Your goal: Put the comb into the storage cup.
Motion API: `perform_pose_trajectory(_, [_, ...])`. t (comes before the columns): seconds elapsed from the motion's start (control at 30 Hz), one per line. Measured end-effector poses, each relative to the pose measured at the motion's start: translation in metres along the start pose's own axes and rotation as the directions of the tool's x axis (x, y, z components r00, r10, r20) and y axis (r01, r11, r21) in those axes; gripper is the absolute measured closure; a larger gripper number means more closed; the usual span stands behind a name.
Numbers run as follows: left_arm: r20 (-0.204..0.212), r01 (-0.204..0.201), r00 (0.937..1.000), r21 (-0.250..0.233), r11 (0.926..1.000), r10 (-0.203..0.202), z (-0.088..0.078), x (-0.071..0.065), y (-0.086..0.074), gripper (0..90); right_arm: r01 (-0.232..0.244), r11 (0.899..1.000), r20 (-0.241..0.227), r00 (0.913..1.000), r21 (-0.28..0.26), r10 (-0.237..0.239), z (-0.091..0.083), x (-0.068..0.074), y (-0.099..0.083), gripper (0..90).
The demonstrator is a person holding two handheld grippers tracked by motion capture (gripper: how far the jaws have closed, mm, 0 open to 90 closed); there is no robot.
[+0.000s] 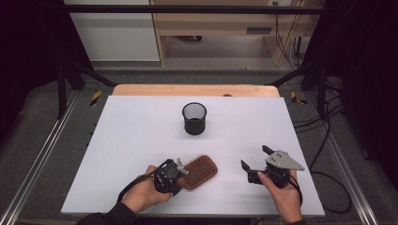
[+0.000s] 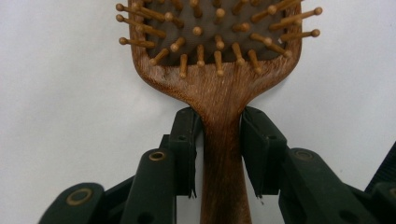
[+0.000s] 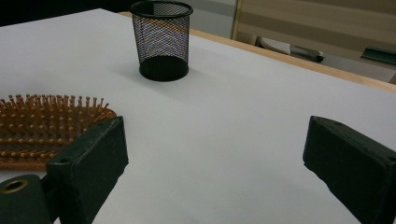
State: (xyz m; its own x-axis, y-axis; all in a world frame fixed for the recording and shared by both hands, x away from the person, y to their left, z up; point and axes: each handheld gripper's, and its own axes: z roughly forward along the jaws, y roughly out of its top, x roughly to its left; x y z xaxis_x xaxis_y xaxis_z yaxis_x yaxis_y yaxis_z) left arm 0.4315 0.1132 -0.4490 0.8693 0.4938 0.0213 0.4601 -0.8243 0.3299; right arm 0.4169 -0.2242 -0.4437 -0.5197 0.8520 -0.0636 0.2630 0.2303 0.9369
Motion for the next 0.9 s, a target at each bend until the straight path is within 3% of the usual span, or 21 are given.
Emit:
perform_pose_trajectory(0.27, [0.008,0.004,1.0000,-0.005,1.0000,-0.004,0.000,0.001,-0.001,70.9,-0.002,1.000,0.001,1.0000,0.002,0.002,0.000,0.000,0.000,6.7])
perform_pose_trajectory(0.6, [-0.008,-0.026,0.9997,-0.094,0.9953,0.025,-0.004,0.000,-0.010,73.0,0.000,1.000,-0.004,1.0000,-0.005,0.000,0.000,0.001,0.001,6.9])
perform_pose_trajectory(0.73, [-0.022,-0.010,0.9997,-0.149,0.9888,0.007,-0.008,0.002,-0.011,73.0,0.000,1.000,-0.005,1.0000,-0.012,0.000,0.000,0.001,0.002,7.0])
perform_pose_trajectory(0.77, [-0.051,-0.012,0.9987,-0.186,0.9825,0.003,-0.011,0.002,-0.011,73.0,-0.002,1.000,-0.007,1.0000,-0.014,0.001,-0.001,0.002,0.002,6.9])
perform_pose_trajectory(0.8, [-0.051,-0.012,0.9987,-0.186,0.9825,0.003,-0.011,0.002,-0.011,73.0,-0.002,1.000,-0.007,1.0000,-0.014,0.001,-0.001,0.002,0.002,6.9])
perform_pose_trajectory(0.83, [-0.066,-0.004,0.9978,-0.233,0.9724,-0.012,-0.015,0.004,-0.010,73.0,0.001,1.000,-0.007,1.0000,-0.020,-0.001,-0.001,0.003,0.003,6.7])
perform_pose_trajectory(0.87, [-0.072,-0.002,0.9973,-0.255,0.9670,-0.017,-0.016,0.005,-0.009,73.0,-0.003,1.000,-0.008,1.0000,-0.022,0.003,-0.001,0.003,0.003,6.6])
perform_pose_trajectory(0.9, [-0.072,-0.002,0.9973,-0.255,0.9670,-0.017,-0.016,0.005,-0.009,73.0,-0.003,1.000,-0.008,1.0000,-0.022,0.003,-0.001,0.003,0.003,6.6])
